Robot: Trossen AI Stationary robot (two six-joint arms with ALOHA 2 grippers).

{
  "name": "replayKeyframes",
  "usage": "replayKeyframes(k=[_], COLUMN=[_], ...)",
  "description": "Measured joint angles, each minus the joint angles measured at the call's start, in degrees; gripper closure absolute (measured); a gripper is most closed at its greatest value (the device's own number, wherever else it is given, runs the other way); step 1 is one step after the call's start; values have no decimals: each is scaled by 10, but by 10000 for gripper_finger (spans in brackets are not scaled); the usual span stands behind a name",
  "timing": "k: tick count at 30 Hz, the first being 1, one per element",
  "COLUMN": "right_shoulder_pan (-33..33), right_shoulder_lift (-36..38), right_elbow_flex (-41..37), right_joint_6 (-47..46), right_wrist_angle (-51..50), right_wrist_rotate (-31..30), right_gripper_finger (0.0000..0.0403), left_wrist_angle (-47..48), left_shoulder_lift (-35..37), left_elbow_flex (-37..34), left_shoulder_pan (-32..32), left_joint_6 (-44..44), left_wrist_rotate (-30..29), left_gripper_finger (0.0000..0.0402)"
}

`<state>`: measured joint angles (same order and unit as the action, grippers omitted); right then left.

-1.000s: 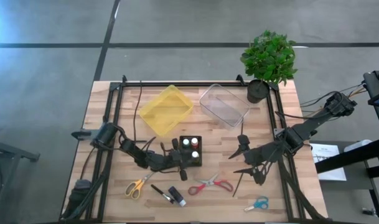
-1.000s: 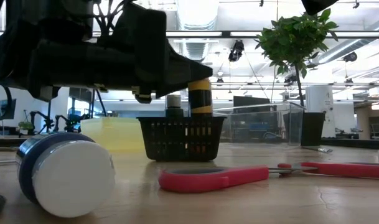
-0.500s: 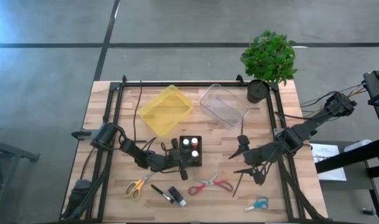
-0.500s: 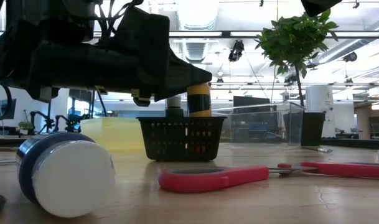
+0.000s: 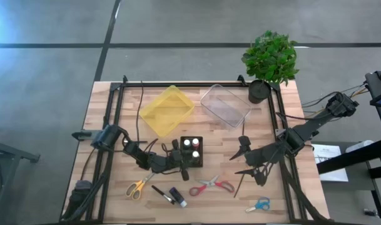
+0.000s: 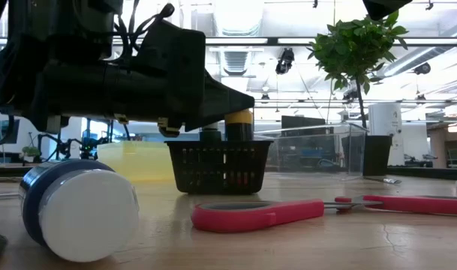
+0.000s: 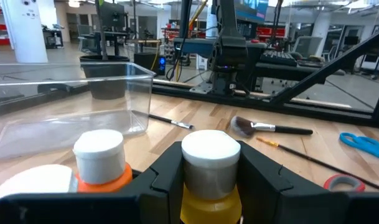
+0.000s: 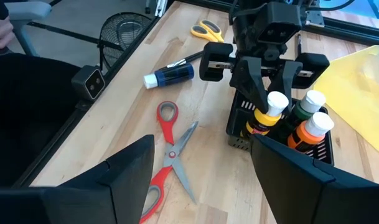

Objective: Pick & Place Paint Supplies
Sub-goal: Put the yellow paint bottle into the black bin

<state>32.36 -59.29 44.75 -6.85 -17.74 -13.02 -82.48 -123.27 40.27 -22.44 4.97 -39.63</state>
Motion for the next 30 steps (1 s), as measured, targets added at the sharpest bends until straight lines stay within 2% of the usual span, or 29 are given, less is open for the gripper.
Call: replayKeyframes(k=[24, 30], right_shoulder_pan=[0, 0], right_shoulder_lift=[0, 0], right_elbow_flex=[0, 0], right_joint_6=[4, 3], right_wrist_angle=[0, 0], right_wrist_rotate=[0, 0], right_gripper_finger=[140, 140], left_wrist_angle=[34, 45], left_shoulder_lift=[0, 1], left_elbow_flex=[0, 0], left_shoulder_pan=[4, 9], left_joint_6=[33, 60], left_wrist_rotate=[0, -15], left_gripper_finger=[285, 207])
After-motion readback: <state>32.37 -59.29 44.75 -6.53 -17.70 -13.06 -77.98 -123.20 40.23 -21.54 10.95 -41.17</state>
